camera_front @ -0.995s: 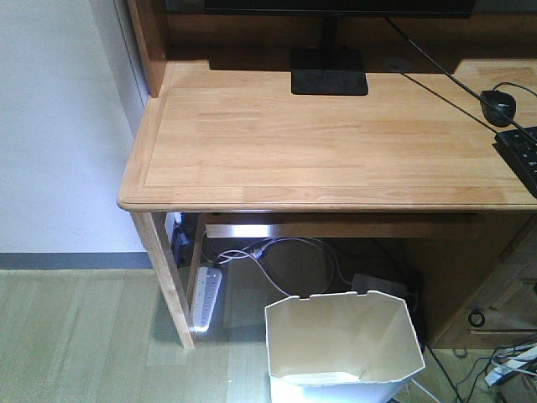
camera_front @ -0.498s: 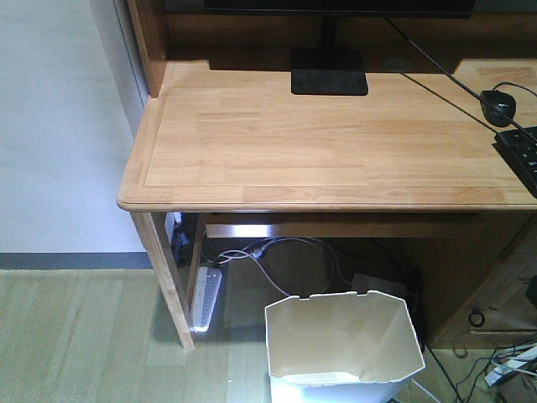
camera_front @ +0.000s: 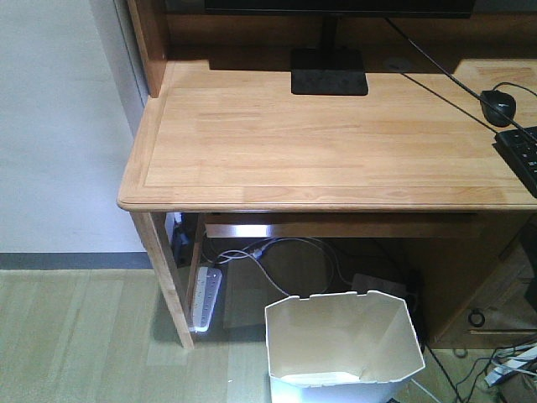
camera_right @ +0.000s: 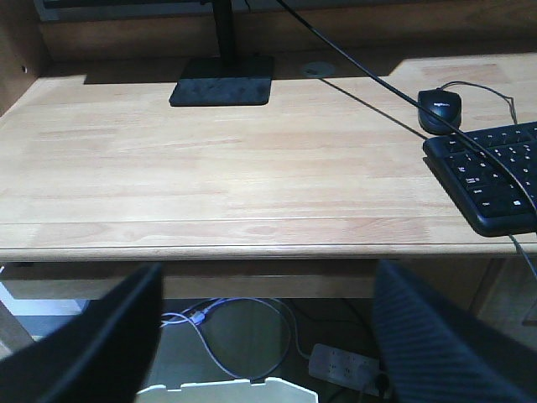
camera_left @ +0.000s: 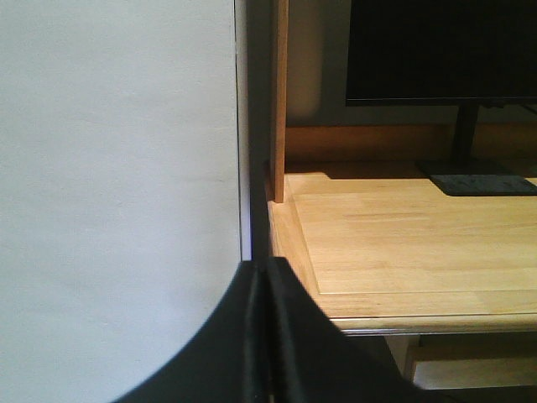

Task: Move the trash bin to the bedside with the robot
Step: 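Lower the right gripper toward the rim of the white trash bin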

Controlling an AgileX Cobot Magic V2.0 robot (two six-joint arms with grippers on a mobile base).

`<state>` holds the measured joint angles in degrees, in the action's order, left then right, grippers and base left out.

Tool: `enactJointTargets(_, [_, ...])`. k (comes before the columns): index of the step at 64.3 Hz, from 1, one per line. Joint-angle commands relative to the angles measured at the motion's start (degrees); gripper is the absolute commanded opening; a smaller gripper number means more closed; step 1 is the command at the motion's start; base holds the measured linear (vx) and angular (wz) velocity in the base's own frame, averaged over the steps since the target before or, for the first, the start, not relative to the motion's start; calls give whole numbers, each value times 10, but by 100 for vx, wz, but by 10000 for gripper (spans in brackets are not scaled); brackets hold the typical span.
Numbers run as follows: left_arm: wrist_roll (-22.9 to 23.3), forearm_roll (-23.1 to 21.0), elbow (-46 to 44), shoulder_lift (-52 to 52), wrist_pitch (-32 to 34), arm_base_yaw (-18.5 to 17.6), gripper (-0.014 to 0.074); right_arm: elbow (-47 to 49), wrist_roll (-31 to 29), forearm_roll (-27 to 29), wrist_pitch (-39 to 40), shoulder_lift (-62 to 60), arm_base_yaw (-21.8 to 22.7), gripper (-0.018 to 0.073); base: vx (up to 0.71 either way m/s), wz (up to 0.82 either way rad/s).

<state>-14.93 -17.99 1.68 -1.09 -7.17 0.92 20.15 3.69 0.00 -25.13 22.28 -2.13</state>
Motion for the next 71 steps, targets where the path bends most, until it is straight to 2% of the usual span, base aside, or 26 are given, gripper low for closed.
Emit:
enactJointTargets(1, [2,-6,12,-5,38,-3,-6,20,-5,-3,39,7,1,616,0,0])
enactJointTargets(14, [2,-6,12,-5,38,-3,-6,20,-4,15,45,7,1,606,0,0])
enactJointTargets(26, [2,-6,12,-5,38,-3,-6,44,-6,14,6,40,1,577,0,0])
enactJointTargets(41, [2,-6,12,-5,38,-3,-6,123,-9,-4,-42,177,1,577,0,0])
enactJointTargets(60, [2,-6,12,-5,38,-3,-6,190,-11,-34,-44,362,3,577,0,0])
enactJointTargets(71, [2,-6,12,-5,38,-3,-6,196,-59,-33,-27,465,3,577,0,0])
